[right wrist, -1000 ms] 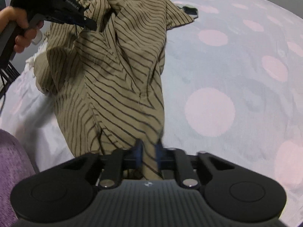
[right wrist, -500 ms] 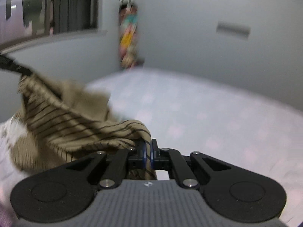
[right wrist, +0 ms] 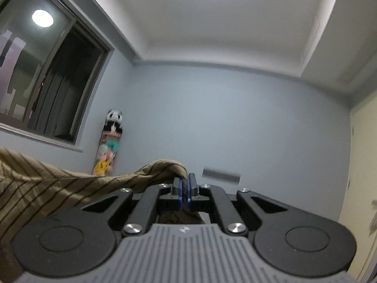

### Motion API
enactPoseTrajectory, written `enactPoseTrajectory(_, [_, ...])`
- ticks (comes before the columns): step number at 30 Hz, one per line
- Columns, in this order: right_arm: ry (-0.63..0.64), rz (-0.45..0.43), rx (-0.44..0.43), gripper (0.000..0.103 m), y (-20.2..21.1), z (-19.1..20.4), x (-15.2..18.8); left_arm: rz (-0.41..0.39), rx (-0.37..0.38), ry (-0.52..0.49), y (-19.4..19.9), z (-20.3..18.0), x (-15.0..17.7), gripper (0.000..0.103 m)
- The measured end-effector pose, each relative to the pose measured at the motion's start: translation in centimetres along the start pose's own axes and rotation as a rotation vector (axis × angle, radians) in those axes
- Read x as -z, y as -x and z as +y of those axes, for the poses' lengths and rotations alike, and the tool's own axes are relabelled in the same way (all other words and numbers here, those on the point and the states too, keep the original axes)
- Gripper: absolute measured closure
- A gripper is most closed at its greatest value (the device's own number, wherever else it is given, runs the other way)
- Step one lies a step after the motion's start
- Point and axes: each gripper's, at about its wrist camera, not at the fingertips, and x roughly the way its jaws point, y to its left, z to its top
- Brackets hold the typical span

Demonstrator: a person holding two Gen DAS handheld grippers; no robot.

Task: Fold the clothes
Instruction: 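Lift the striped shirt with both grippers and shake it out, then lower the striped shirt onto the open bed and open both grippers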

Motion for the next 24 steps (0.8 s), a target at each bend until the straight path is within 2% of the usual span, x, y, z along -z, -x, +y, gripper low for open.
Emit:
enactPoseTrajectory(2, [0.002,0.025,-0.022,0.098,0.0,-0.3,0.0,0.072,0.021,0.016,-0.9,-0.1,1.5,0.103])
enactPoseTrajectory(4, [-0.007,0.091,-0.057,0.098,-0.6,0.1,1.7,0.174,0.026,0.049,-2.8,0.3,4.4,0.103])
enactPoseTrajectory(8, [-0.047,0.270,-0.126,0.098,-1.9,2.0,8.1,0.392,-0.004,0.128,-6.6,1.8,12.3,0.103])
enactPoseTrajectory(11, [-0.094,0.402,-0.161,0.098,-2.4,3.9,13.4,0.497,-0.063,0.161,-8.7,3.2,18.0,0.103])
enactPoseTrajectory(15, [-0.156,0.578,-0.207,0.098,-2.9,6.4,20.6,0.578,-0.111,0.223,-9.4,5.1,22.6,0.103])
enactPoseTrajectory(19, [-0.219,0.754,-0.253,0.097,-3.5,8.9,27.7,0.630,-0.097,0.282,-9.5,5.0,25.5,0.103])
enactPoseTrajectory(23, [-0.218,0.802,-0.300,0.091,-3.3,11.8,29.3,0.644,-0.093,0.285,-8.7,4.2,26.4,0.103])
enactPoseTrajectory(24, [-0.215,0.805,-0.312,0.082,-2.9,12.4,29.3,0.642,-0.097,0.277,-8.6,4.1,26.5,0.103])
